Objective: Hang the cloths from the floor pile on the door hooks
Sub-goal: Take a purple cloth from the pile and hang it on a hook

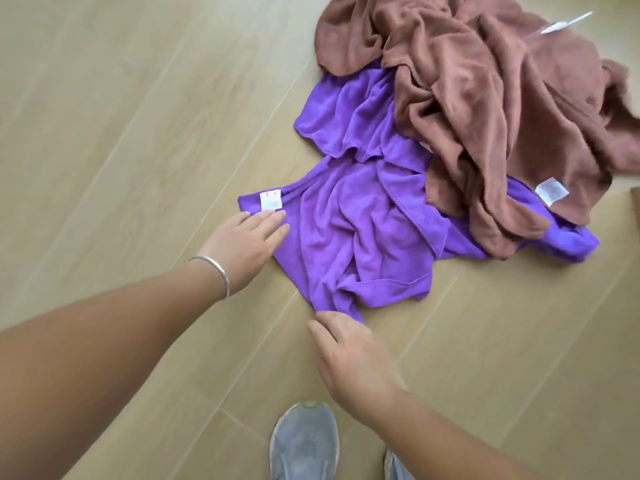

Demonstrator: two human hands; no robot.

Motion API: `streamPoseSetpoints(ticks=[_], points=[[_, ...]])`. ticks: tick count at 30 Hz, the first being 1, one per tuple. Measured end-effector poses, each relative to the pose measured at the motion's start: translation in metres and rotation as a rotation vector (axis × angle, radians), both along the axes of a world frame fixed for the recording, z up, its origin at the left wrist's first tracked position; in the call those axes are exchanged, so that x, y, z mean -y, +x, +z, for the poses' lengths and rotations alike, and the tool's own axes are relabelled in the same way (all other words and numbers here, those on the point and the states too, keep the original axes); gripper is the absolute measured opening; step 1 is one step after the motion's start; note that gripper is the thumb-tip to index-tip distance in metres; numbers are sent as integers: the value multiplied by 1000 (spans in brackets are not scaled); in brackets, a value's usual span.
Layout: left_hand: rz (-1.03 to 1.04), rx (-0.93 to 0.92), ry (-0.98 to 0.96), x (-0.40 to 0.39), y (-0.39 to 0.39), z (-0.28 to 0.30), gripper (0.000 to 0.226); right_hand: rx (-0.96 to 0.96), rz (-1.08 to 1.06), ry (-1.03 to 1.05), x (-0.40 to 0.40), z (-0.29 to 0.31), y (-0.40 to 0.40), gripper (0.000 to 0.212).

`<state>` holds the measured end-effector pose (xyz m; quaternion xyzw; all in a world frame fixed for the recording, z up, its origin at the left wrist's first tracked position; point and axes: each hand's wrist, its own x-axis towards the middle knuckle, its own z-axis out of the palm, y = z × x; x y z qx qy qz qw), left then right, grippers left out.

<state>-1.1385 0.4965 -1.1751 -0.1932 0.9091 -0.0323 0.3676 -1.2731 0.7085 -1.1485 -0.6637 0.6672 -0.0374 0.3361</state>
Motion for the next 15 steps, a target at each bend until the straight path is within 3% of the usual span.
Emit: streamPoseSetpoints(ticks=[3,5,10,15], points=[[47,-193,-108,10,-10,-15,50,-216,6,149,2,-20,1,69],[6,-258,-197,19,-20,-17,32,-286,-8,176,0,-30,-2,78],[-20,-162,-192,32,-34,-7,15,-369,-8,19,9,-34,-23,19],[94,-4,-226,37,-5,41,27,-400,19,12,23,14,-57,28]])
